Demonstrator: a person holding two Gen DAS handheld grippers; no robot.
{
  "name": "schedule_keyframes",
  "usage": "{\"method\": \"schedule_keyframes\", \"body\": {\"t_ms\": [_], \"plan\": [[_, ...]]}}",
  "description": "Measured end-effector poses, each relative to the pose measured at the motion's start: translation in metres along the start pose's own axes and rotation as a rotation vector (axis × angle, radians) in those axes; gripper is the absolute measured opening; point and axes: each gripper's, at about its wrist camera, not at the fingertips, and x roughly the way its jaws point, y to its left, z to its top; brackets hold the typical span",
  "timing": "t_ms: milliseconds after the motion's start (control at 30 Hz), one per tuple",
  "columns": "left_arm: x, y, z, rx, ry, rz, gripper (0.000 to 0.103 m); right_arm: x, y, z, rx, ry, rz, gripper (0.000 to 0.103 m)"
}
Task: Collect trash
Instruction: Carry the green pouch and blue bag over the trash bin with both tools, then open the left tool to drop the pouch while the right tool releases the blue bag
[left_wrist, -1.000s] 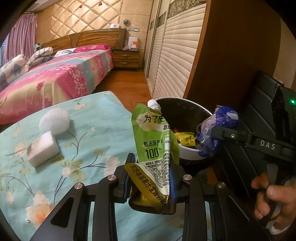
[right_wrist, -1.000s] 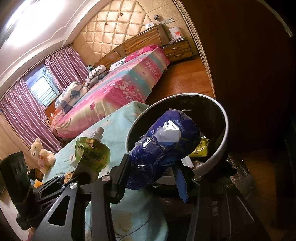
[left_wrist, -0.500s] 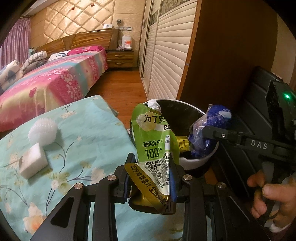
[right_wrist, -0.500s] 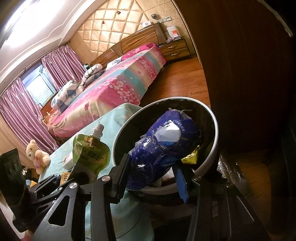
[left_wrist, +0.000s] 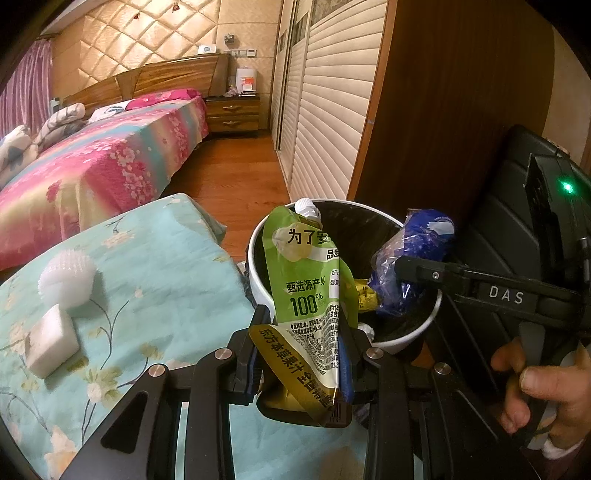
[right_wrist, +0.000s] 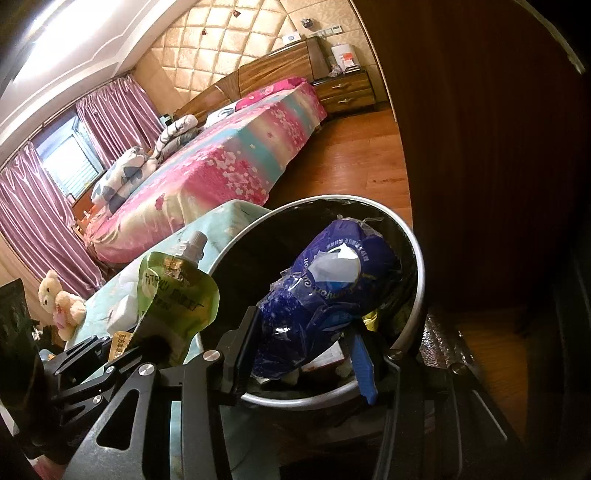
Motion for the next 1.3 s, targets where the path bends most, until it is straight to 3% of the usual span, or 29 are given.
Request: {"method": "schedule_keyframes", "body": {"t_ms": [1200,1267,1300], "plan": [[0.021,-0.005,0.012,-0.010,0.025,-0.015,0.034,0.018,-0.007,0.020,-0.036,0.063,-0.037,0.051],[0.020,-0.004,0.014,-0.016,0.021,-0.022,0.039,0.017,-0.007,0.020,-0.038,0.062,-0.042,0.052],[0.018,-0.003,0.014,-0.018,0.016,-0.017,0.048,0.016,-0.008,0.021,-0.035,0.062,-0.043,0.053]]}}
